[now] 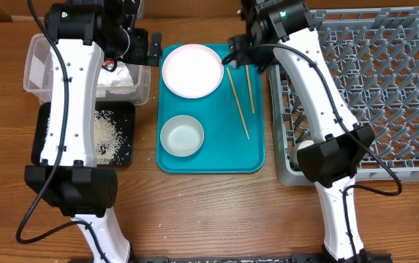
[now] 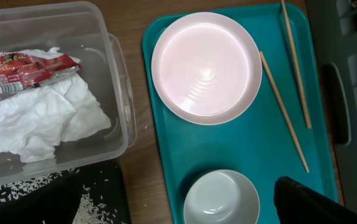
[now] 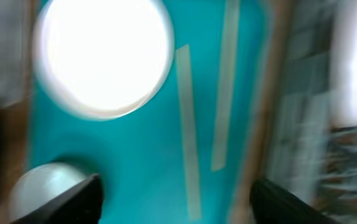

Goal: Sort waste into correct bins and load items into the dishwasher
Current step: 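Grasp the white bowl with the right gripper and move it to the rack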

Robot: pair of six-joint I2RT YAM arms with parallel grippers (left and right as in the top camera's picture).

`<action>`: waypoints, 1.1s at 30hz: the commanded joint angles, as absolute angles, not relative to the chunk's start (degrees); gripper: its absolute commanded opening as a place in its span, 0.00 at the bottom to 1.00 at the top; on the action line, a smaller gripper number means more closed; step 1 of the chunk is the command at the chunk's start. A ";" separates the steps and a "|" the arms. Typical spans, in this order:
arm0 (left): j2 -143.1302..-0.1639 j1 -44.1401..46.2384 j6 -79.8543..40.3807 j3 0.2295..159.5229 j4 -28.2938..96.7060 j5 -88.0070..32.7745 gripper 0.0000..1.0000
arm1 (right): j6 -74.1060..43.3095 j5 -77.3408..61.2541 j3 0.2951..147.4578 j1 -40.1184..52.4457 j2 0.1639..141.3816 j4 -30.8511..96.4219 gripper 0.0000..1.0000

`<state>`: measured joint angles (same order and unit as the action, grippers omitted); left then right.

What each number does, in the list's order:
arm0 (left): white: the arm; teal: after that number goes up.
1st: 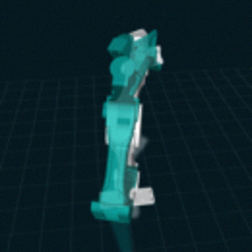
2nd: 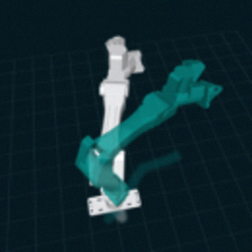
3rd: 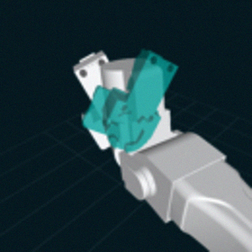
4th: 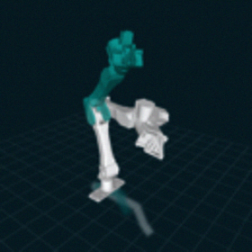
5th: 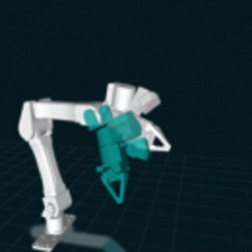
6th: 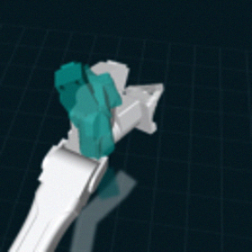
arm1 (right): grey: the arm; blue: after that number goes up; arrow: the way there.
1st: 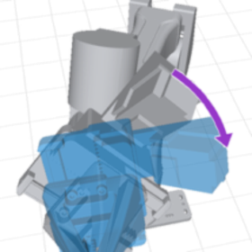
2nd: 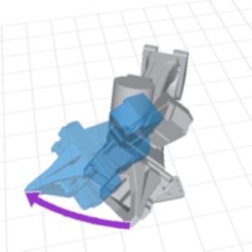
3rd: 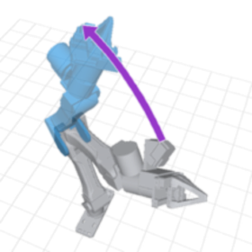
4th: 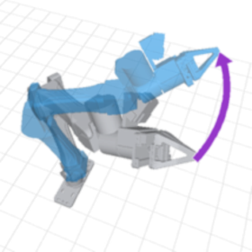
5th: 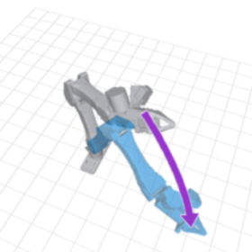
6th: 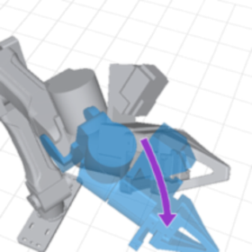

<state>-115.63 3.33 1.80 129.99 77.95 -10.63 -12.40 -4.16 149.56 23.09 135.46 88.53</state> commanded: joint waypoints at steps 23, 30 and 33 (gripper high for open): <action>-115.02 3.03 1.26 130.32 77.71 -10.28 1.00 | -27.29 -11.55 118.74 33.28 134.98 75.72 0.04; -115.02 3.03 1.26 130.32 77.73 -10.31 1.00 | -26.37 -5.48 127.15 26.81 128.09 84.12 0.04; -115.02 3.03 1.26 130.32 77.73 -10.31 1.00 | -25.67 0.93 131.92 23.70 121.19 88.42 0.04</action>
<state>-115.63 3.33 1.80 129.99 77.95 -10.63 -26.68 -6.55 125.80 26.48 132.49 86.61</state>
